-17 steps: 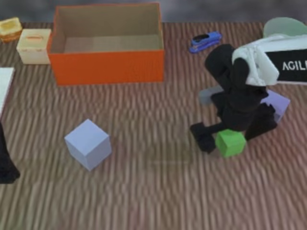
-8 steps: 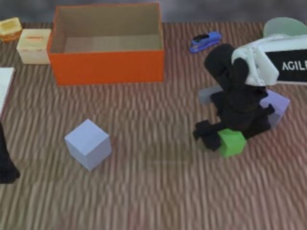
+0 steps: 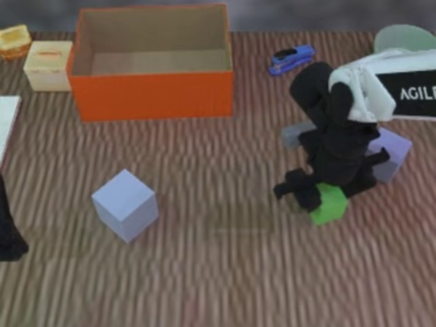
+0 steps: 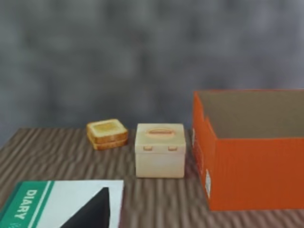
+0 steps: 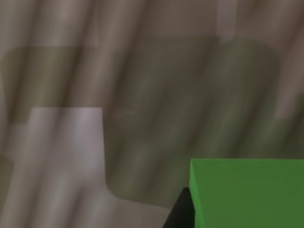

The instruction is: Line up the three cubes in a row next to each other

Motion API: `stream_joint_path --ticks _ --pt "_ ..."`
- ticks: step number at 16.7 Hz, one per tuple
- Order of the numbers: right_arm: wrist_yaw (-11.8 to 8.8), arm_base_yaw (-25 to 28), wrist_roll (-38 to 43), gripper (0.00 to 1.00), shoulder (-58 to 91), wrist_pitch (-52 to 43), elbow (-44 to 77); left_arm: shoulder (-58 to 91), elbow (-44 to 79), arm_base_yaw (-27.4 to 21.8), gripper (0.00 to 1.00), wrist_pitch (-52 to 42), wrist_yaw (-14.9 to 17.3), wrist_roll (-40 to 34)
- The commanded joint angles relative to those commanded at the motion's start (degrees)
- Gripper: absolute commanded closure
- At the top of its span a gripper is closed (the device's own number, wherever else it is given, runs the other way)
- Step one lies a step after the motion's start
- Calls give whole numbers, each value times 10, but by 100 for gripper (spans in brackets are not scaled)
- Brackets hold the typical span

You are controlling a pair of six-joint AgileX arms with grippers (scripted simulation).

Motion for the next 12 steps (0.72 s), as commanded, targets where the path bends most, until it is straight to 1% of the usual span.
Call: stream_joint_path --ticks 4,7,12 --pt "0 0 0 100 0 0 0 0 0 0 0 0 0 0" --pt "2 0 -1 100 -22 -17 14 0 0 0 0 0 0 0" --pt "2 3 -2 100 -60 -117 70 0 0 0 0 0 0 0"
